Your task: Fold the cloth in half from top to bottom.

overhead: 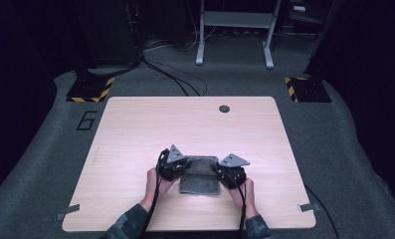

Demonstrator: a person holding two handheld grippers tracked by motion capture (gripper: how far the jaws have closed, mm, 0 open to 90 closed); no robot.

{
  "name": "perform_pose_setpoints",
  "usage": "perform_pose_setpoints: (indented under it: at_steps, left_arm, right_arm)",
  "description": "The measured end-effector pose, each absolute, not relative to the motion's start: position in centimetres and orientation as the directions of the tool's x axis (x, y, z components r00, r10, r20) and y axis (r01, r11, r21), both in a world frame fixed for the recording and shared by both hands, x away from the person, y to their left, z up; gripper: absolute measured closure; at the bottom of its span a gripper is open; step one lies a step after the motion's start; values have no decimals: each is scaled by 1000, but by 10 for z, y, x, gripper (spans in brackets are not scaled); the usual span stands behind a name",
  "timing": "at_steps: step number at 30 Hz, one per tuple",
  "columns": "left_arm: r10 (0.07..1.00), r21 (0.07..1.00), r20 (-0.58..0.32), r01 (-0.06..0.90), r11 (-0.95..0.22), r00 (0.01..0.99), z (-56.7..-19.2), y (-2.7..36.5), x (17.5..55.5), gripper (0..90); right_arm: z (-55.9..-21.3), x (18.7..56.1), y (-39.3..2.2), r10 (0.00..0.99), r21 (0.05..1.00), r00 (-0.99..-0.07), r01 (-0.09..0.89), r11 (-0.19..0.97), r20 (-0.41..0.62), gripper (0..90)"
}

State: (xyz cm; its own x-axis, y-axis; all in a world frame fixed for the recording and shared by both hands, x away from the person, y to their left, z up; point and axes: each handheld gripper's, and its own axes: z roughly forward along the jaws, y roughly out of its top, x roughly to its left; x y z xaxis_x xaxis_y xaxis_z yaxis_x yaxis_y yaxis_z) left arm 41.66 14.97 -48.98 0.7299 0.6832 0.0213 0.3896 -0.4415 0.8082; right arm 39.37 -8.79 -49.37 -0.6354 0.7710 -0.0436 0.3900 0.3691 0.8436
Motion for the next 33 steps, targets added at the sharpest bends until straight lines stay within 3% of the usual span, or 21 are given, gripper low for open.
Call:
perform_pose_setpoints:
  at_steps: [7,20,26,33]
  left_arm:
    - [662,793,-2,405,-455,749,-493,153,410,733]
    - [639,803,-54,414,-429,767,-482,169,385,439]
    - [682,834,-35,398,-382,730,-471,180,384,385]
    - [702,797,-72,464,-387,709,-483,176,401,329]
  right_arm:
    - [-497,383,-92,774,835,-632,406,371,-36,765]
    - [-478,356,-116,784,877,-621,372,304,-8,668]
    - [-465,357,-120,798,887,-602,352,299,-30,639]
    - [-476,368,-99,803,851,-594,403,337,-36,546]
